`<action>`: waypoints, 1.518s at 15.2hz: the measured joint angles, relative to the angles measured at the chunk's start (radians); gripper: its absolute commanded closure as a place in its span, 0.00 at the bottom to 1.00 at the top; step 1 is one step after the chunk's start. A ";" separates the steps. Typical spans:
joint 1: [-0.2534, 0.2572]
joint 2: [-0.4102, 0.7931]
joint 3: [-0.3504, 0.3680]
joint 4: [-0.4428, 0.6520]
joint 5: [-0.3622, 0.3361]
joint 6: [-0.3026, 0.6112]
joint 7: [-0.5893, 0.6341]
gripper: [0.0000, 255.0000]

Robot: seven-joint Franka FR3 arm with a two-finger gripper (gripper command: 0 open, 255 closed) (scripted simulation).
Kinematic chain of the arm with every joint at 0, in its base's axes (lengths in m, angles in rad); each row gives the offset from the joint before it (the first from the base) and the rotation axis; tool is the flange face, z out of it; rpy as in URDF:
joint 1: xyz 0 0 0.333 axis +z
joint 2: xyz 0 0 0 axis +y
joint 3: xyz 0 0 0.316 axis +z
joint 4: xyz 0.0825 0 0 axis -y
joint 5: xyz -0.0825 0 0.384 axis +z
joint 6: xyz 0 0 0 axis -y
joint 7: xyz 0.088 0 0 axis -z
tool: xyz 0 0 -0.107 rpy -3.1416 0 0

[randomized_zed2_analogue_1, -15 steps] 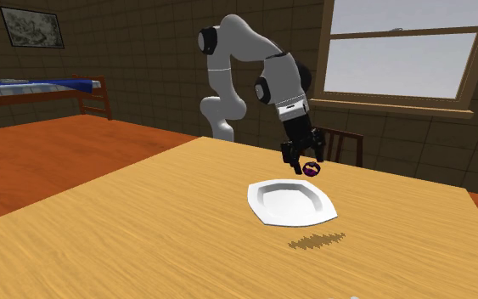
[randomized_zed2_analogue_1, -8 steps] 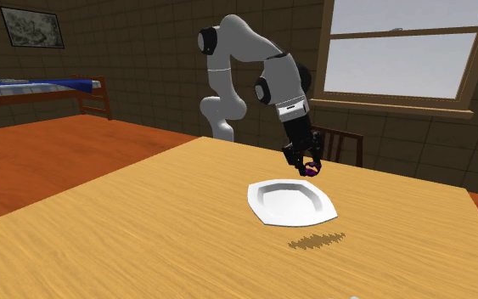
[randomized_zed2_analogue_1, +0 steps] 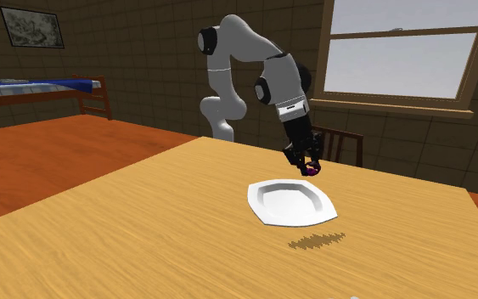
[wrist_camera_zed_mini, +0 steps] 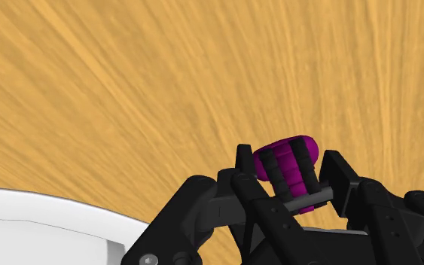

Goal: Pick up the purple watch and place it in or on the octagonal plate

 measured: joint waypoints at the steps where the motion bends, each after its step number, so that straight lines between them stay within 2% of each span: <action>1: 0.000 0.000 0.000 0.000 0.000 0.000 0.000 1.00; 10: -0.025 -0.080 0.011 0.054 0.071 -0.110 -0.031 1.00; 19: -0.038 -0.141 0.004 0.136 0.111 -0.235 -0.038 1.00; 22: -0.048 -0.083 -0.006 0.190 0.058 -0.253 -0.033 1.00; 23: -0.045 -0.042 -0.010 0.222 0.020 -0.258 -0.018 1.00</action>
